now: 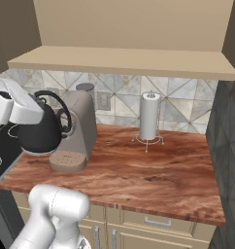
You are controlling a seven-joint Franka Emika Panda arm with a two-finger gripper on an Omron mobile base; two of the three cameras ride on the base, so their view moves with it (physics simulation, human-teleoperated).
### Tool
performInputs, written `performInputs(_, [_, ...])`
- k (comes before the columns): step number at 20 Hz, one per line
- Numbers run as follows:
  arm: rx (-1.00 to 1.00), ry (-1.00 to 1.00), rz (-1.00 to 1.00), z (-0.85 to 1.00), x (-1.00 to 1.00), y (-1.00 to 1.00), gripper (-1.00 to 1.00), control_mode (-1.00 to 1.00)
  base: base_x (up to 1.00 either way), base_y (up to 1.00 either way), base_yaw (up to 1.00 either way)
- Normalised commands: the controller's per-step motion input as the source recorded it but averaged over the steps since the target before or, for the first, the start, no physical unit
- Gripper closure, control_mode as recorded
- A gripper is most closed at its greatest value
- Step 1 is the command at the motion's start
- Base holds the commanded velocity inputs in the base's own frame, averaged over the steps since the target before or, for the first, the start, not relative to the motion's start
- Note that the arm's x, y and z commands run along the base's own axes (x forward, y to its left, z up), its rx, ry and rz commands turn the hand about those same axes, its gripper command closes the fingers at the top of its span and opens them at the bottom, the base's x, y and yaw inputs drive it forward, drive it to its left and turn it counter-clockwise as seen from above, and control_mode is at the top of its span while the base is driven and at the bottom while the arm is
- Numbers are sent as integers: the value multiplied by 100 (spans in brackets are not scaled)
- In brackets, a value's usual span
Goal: Open the cabinet, pick the kettle from the cabinet, and place it in the sink.
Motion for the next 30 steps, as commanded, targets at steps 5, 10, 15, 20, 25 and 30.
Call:
performInputs(5, [0, 0, -8, -41, 2, 0, 100, -100, 0, 0, 0])
performInputs(10, [0, 0, -2, -28, 19, 0, 100, -100, 0, 0, 0])
performInputs(15, [0, 0, 0, -15, 20, 0, 100, -100, 0, 0, 0])
performInputs(20, [0, 0, 0, -16, 18, 0, 100, -100, 0, 0, 0])
performInputs(25, [0, 3, 0, -14, 17, 0, 100, -100, 0, 0, 0])
performInputs(30, [0, 0, -1, -14, 15, 2, 100, -100, 0, 0, 0])
